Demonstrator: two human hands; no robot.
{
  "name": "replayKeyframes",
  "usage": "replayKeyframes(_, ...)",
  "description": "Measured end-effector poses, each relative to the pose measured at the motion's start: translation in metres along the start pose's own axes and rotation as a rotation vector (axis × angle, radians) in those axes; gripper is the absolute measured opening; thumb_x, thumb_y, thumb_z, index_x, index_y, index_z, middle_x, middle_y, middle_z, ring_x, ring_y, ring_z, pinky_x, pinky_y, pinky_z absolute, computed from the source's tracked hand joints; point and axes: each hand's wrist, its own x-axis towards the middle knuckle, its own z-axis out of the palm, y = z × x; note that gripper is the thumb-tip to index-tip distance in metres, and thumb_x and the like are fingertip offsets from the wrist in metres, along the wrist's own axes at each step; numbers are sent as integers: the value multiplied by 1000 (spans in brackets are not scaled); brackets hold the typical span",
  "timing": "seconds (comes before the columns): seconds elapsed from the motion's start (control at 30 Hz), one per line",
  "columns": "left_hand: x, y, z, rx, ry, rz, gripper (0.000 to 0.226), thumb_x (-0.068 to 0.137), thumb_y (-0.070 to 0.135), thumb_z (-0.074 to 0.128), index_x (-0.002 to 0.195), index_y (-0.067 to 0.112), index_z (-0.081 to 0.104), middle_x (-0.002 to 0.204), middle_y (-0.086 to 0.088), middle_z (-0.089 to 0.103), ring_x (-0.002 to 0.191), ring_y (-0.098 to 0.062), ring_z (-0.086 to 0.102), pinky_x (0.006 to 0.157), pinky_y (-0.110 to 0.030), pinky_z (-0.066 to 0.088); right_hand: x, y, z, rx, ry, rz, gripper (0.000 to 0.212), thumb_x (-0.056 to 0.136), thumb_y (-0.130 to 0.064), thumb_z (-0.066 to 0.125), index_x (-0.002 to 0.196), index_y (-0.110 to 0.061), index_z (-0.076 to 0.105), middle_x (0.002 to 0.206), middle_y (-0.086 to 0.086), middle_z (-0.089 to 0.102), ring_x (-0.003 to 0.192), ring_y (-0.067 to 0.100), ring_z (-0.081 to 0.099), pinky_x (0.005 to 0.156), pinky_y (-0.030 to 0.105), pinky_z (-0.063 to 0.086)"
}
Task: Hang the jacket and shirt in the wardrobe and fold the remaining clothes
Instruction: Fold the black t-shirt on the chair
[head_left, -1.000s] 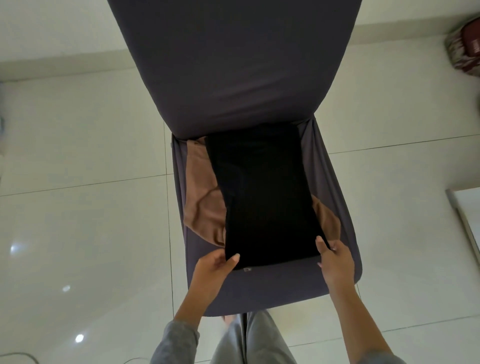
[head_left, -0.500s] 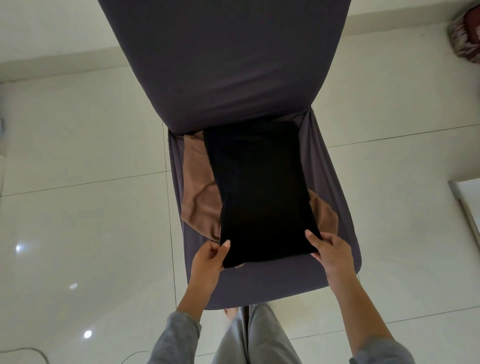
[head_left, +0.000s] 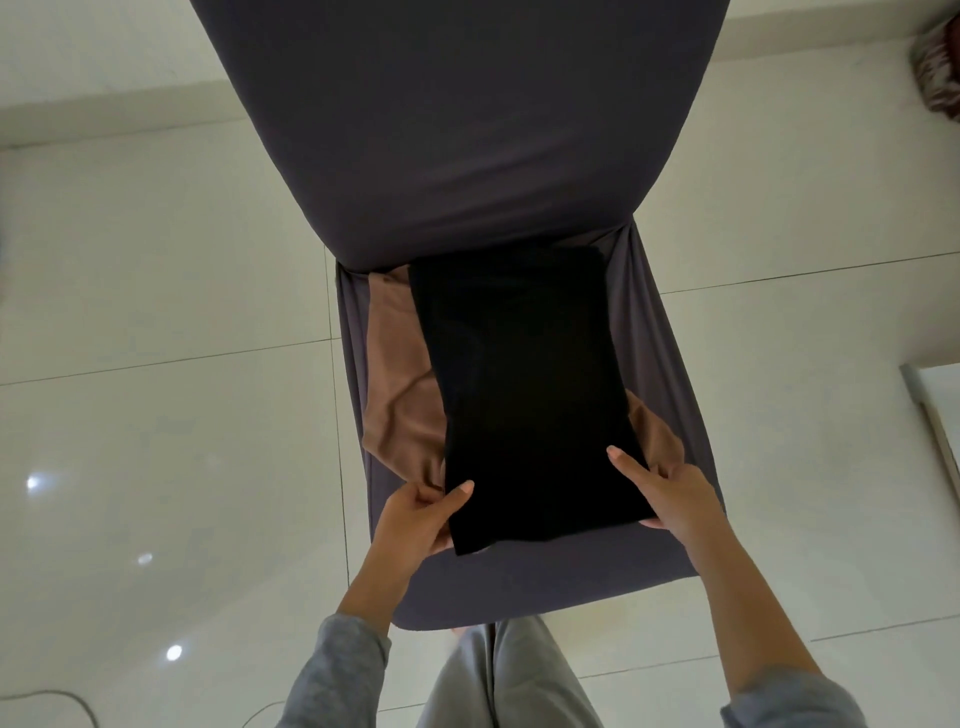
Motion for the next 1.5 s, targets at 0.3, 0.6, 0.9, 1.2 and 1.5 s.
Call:
replayKeyframes(0.3, 4, 26, 4, -75, -193, 31, 25, 88, 36, 61, 106, 21, 66, 104, 5, 72, 98, -10, 67, 86, -28, 51, 4, -23, -5, 20, -213, -145, 50, 86, -39, 62, 132, -37, 42, 115, -8, 54, 108, 16, 49, 101, 36, 39)
replayKeyframes(0.6, 19, 43, 17, -480, -185, -32, 26, 85, 15, 63, 110, 8, 65, 107, -12, 69, 99, -26, 68, 75, -32, 55, 23, -36, -5, 147, -270, -15, 54, 82, -44, 64, 132, -39, 43, 126, -4, 54, 121, 24, 49, 106, 43, 38)
replayKeyframes(0.9, 44, 76, 24, -322, -8, -12, 22, 92, 31, 57, 103, 14, 64, 103, -8, 69, 93, -23, 67, 77, -31, 54, 42, -78, -8, 280, -270, 68, 28, 82, -35, 68, 102, -16, 63, 97, 5, 69, 91, 22, 64, 71, 31, 47)
replayKeyframes(1.2, 78, 116, 24, -274, -48, 103, 35, 90, 33, 59, 112, 7, 64, 106, -13, 71, 95, -26, 69, 74, -31, 58, 73, -119, -1, 234, -286, 31, 40, 75, -42, 73, 106, -20, 65, 99, 1, 70, 94, 22, 65, 85, 35, 50)
replayKeyframes(1.5, 100, 144, 24, -333, -88, -7, 36, 79, 30, 72, 109, 10, 66, 103, -10, 72, 95, -24, 69, 80, -35, 54, 88, -148, 7, 374, -279, 103, 43, 80, -37, 70, 113, -13, 58, 96, 2, 63, 82, 17, 58, 79, 33, 43)
